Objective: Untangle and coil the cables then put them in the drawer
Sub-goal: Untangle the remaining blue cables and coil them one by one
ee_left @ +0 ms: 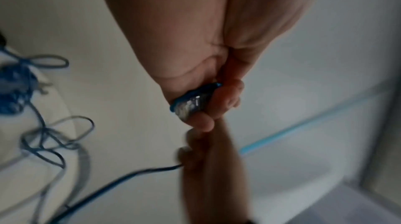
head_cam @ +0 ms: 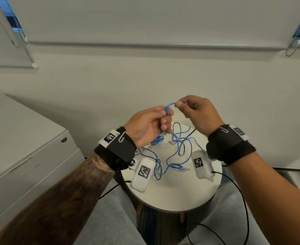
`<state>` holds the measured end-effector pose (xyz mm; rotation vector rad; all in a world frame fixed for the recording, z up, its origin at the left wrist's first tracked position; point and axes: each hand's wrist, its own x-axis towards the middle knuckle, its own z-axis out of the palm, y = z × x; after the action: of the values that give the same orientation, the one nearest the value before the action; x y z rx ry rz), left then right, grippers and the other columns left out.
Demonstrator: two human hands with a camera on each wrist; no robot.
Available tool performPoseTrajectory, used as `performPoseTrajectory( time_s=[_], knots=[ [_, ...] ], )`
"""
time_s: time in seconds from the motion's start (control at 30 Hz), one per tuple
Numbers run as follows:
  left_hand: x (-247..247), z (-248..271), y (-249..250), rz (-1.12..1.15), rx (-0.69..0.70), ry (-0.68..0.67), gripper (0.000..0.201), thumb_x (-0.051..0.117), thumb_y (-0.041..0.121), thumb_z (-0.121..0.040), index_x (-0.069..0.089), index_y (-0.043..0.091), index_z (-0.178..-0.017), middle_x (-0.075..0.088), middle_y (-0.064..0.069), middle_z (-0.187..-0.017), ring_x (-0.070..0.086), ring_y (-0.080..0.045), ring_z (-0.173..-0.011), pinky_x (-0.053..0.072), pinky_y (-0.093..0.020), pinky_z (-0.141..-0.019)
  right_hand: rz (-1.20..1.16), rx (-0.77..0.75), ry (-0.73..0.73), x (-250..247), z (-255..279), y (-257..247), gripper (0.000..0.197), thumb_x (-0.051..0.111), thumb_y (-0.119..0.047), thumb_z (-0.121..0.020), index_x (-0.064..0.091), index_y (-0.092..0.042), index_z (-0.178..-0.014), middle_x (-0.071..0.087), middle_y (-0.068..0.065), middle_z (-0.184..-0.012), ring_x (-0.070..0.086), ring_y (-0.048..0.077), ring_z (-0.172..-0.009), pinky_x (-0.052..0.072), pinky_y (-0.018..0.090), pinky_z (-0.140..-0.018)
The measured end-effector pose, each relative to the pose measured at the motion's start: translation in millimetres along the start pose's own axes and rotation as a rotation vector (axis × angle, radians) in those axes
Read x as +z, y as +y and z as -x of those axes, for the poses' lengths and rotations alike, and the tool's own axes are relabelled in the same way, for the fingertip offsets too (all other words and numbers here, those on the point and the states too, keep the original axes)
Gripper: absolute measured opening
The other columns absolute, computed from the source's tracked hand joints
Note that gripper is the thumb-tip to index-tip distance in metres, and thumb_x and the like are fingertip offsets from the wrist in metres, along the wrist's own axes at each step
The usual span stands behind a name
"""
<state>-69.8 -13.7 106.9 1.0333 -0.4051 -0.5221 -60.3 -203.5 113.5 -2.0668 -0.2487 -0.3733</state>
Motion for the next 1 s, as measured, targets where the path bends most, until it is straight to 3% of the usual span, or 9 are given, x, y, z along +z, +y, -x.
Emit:
performPoseTrajectory(
  time_s=[0.07,0.17,0.27,0.37,0.53,0.63,0.77,0.87,1.0],
  knots=[
    [-4.3,-4.8,9.4,0.172,0.071,0.035,0.02,0.036,0.007,-0.099,0.055,0.005,-0.097,0.049,-0.001,-0.069,0.051,-0.013,-0.061,0.051,-0.031,-0.071,-0.069,0.082,-0.074,17.9,9.1,9.1,0.018,0.057,-0.026,-0.101,0.074,-0.021,-0.1,0.056,-0.004,-0.061,0.045,0.006,-0.048,0.042,0.022,-0.052],
    [-19.0,-16.0,18.3,0.305,0.174,0.236,0.024,0.035,0.006,-0.102,0.058,0.005,-0.094,0.066,-0.001,-0.075,0.067,-0.014,-0.071,0.058,-0.032,-0.076,-0.055,0.148,-0.246,43.4,31.5,10.8,0.02,0.053,-0.027,-0.103,0.072,-0.026,-0.11,0.053,-0.011,-0.055,0.043,0.008,-0.044,0.045,0.027,-0.046],
    [-35.2,-22.8,16.5,0.258,0.227,0.389,0.024,0.036,0.006,-0.104,0.059,0.005,-0.095,0.072,-0.003,-0.078,0.072,-0.016,-0.079,0.059,-0.032,-0.078,0.066,0.039,-0.354,48.1,45.5,-3.8,0.026,0.053,-0.032,-0.103,0.073,-0.016,-0.098,0.046,-0.01,-0.053,0.04,0.006,-0.049,0.041,0.024,-0.054],
    [-47.1,-23.3,10.0,0.136,0.231,0.474,0.021,0.038,0.005,-0.103,0.058,0.004,-0.096,0.072,-0.007,-0.081,0.072,-0.021,-0.08,0.059,-0.033,-0.076,0.076,-0.048,-0.31,37.1,48.0,-19.3,0.025,0.06,-0.033,-0.099,0.072,-0.015,-0.087,0.055,-0.005,-0.058,0.046,0.012,-0.054,0.043,0.029,-0.058],
    [-34.8,-17.4,-6.8,-0.299,0.178,0.393,0.02,0.043,0.0,-0.1,0.061,0.002,-0.094,0.07,-0.008,-0.077,0.071,-0.023,-0.074,0.058,-0.033,-0.075,-0.196,-0.018,-0.175,13.8,36.3,-32.4,0.016,0.065,-0.018,-0.096,0.073,-0.011,-0.084,0.067,-0.002,-0.068,0.053,0.008,-0.063,0.054,0.038,-0.063],
    [-21.8,-10.4,-14.7,-0.402,0.097,0.224,0.027,0.037,0.006,-0.104,0.063,0.003,-0.096,0.066,-0.007,-0.073,0.065,-0.024,-0.07,0.054,-0.035,-0.076,-0.066,-0.084,-0.038,5.2,21.7,-31.9,0.016,0.066,-0.019,-0.095,0.073,-0.011,-0.084,0.06,-0.006,-0.065,0.045,0.003,-0.059,0.041,0.021,-0.059],
    [-8.7,-5.1,-7.0,-0.244,0.028,0.095,0.033,0.031,0.01,-0.103,0.061,-0.002,-0.098,0.053,-0.008,-0.066,0.052,-0.024,-0.063,0.048,-0.037,-0.073,-0.054,-0.038,0.06,1.1,2.7,-15.6,0.015,0.069,-0.024,-0.093,0.073,-0.01,-0.088,0.062,0.003,-0.071,0.048,0.006,-0.063,0.043,0.021,-0.06],
    [0.3,-4.4,3.6,-0.065,0.01,0.016,0.027,0.033,0.01,-0.101,0.059,0.001,-0.1,0.045,-0.002,-0.065,0.047,-0.017,-0.059,0.05,-0.033,-0.071,-0.141,0.078,-0.005,10.7,2.4,-3.7,0.016,0.062,-0.03,-0.097,0.074,-0.021,-0.092,0.052,0.006,-0.071,0.045,0.01,-0.059,0.045,0.026,-0.051],
    [1.5,-12.6,13.3,0.331,0.088,0.108,0.023,0.035,0.012,-0.102,0.056,0.005,-0.099,0.049,0.002,-0.067,0.053,-0.012,-0.061,0.055,-0.031,-0.073,-0.165,0.128,-0.154,32.9,18.7,2.8,0.021,0.053,-0.029,-0.103,0.071,-0.029,-0.093,0.05,-0.003,-0.058,0.044,0.01,-0.047,0.045,0.026,-0.047]
  ],
)
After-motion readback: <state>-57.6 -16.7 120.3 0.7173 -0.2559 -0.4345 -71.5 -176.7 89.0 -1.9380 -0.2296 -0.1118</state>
